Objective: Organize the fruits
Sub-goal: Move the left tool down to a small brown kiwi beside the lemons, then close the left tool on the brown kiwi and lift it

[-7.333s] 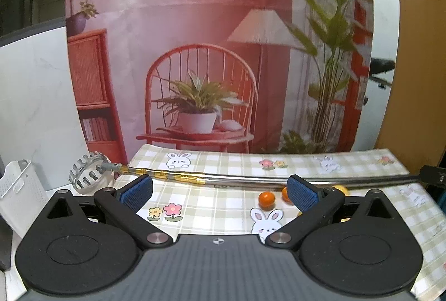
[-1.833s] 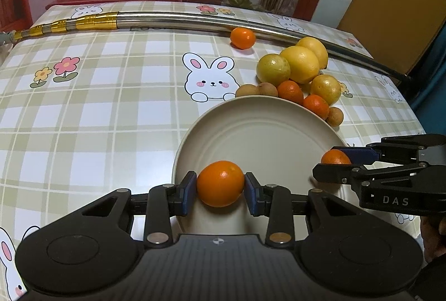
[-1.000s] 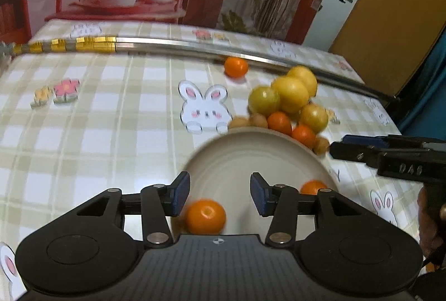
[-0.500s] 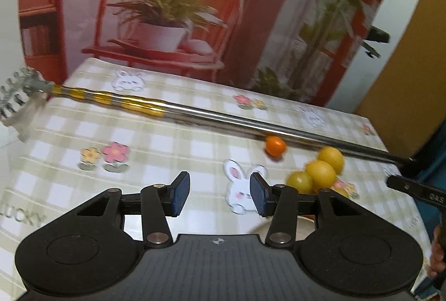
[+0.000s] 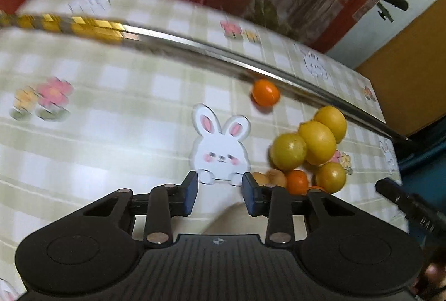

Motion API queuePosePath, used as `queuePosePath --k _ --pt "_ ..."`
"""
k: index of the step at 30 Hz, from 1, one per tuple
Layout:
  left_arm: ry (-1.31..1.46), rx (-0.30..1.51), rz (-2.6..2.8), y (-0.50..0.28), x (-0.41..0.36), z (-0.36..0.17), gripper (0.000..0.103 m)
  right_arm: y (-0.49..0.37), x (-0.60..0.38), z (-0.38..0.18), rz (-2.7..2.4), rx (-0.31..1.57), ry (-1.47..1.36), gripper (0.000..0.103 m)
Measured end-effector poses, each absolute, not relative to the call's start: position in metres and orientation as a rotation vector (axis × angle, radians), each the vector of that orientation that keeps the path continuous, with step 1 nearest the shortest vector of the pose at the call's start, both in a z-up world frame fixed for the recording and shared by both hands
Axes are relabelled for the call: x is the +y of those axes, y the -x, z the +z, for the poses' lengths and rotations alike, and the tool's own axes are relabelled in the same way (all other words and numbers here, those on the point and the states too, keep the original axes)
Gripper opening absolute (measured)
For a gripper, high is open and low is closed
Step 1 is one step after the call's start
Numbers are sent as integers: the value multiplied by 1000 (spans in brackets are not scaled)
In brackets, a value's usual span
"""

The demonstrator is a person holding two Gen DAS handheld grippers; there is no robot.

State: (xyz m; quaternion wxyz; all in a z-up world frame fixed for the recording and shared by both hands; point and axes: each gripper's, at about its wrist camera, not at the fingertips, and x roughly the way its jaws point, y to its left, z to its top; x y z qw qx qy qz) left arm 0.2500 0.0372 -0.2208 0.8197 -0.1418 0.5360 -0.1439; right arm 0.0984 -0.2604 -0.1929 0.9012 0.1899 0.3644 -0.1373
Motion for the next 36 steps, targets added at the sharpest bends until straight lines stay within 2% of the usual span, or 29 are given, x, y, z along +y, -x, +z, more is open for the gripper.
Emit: queuePosePath --k 6,11,25,36 --pt "347 1193 -331 -268 16 -233 36 -95 -267 -198 -296 764 -418 39" --pt "376 1224 -333 -275 6 -245 27 -96 -270 -201 -299 773 -430 39" --pt "450 1271 -361 -279 3 -262 27 -97 -273 -206 -300 783 -449 39" --pt "426 1228 -290 -276 19 -256 27 -96 -273 -206 -302 784 -450 39"
